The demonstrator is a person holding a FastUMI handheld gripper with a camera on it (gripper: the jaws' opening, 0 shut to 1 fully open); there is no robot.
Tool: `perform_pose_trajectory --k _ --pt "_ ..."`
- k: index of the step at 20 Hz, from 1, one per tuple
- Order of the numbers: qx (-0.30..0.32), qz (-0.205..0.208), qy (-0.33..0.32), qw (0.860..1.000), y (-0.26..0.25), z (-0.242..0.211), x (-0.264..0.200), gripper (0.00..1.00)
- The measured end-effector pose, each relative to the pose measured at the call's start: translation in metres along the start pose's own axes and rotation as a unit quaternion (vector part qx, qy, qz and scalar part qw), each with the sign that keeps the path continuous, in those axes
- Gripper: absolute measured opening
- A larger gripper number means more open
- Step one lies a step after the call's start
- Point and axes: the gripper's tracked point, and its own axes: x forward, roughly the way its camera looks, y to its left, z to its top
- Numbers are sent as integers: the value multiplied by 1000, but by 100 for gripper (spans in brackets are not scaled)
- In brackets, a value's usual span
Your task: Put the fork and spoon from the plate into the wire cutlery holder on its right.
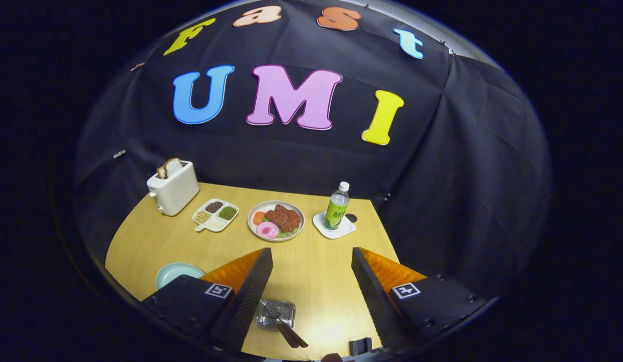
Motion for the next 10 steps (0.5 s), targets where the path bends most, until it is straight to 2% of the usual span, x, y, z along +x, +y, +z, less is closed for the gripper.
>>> perform_pose_trajectory --k 2,6,10 --pt "-5 9 -18 1000 0 -1 -2 99" --pt "-6 60 -36 998 8 0 -10 99" --pt "-15 79 -54 995 2 3 -16 98"
